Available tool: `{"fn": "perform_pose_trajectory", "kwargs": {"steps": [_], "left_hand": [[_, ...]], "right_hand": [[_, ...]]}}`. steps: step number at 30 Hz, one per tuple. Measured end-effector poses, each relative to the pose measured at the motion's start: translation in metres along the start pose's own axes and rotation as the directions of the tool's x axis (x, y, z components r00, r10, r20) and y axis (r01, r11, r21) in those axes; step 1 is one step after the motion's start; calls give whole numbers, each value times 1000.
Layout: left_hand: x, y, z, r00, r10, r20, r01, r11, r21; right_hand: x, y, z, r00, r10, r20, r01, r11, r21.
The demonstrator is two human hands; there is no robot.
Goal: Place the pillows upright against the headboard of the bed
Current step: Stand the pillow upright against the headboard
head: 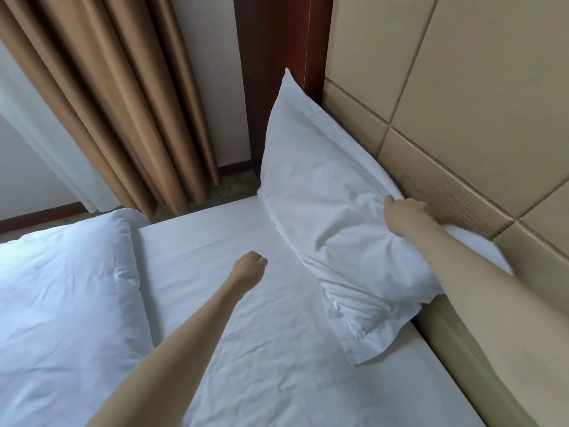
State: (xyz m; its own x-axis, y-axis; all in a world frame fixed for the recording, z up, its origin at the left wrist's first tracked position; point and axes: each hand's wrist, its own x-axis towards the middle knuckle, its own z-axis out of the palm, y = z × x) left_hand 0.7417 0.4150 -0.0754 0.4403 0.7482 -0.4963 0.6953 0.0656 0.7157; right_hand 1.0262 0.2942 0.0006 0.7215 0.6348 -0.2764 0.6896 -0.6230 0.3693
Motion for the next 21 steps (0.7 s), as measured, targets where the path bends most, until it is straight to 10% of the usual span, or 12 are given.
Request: {"fn": "perform_pose_trajectory", "kwargs": {"steps": [9,17,21], "left_hand": [[-28,-1,31,996,-21,85,24,999,-36],[-26,-5,34,999,-30,33,31,999,-37],[-18,-5,32,998,-50,27,51,998,-33]], "right_hand": [[-63,58,43,945,-42,325,-21,982,188],[-54,49,48,981,130,-141,-76,938,339],[-52,39,51,983,169,-68,-122,888,443]]}}
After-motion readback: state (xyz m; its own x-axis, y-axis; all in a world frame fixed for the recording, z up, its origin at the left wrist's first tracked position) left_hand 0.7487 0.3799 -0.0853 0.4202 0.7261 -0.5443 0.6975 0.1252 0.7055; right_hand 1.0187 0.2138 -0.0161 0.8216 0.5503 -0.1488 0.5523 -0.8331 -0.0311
